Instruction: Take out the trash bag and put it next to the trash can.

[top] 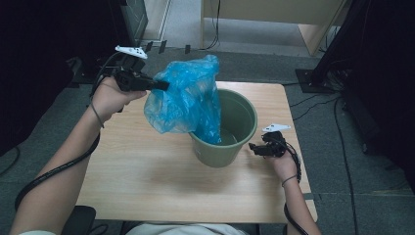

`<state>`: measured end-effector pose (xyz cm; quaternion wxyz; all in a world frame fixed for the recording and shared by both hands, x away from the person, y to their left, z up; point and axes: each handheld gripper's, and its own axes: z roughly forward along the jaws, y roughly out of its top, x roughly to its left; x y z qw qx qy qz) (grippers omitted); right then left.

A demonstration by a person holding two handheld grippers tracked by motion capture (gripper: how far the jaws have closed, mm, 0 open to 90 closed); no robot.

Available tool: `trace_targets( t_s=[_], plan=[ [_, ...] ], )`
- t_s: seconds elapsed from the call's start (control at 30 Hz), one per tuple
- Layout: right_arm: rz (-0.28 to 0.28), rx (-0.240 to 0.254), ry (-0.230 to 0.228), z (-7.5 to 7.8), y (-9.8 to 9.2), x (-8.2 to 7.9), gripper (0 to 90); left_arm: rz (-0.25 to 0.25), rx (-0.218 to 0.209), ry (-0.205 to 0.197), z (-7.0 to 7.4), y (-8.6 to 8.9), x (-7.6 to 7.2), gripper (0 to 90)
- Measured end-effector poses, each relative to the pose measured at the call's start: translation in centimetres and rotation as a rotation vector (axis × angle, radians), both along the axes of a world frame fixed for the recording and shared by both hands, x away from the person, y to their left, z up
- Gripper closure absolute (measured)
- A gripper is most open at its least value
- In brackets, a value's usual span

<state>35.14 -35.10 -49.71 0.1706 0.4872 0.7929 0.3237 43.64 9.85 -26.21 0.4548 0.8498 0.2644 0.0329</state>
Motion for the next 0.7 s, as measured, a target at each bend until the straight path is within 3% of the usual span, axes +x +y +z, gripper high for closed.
trace_targets(
  t_s=[0.7],
  plan=[
    [-0.002,-0.002,0.003,0.0,0.0,0.0,31.2,0.066,-0.03,-0.028,2.4,4.7,-0.7,89.8]
  ],
)
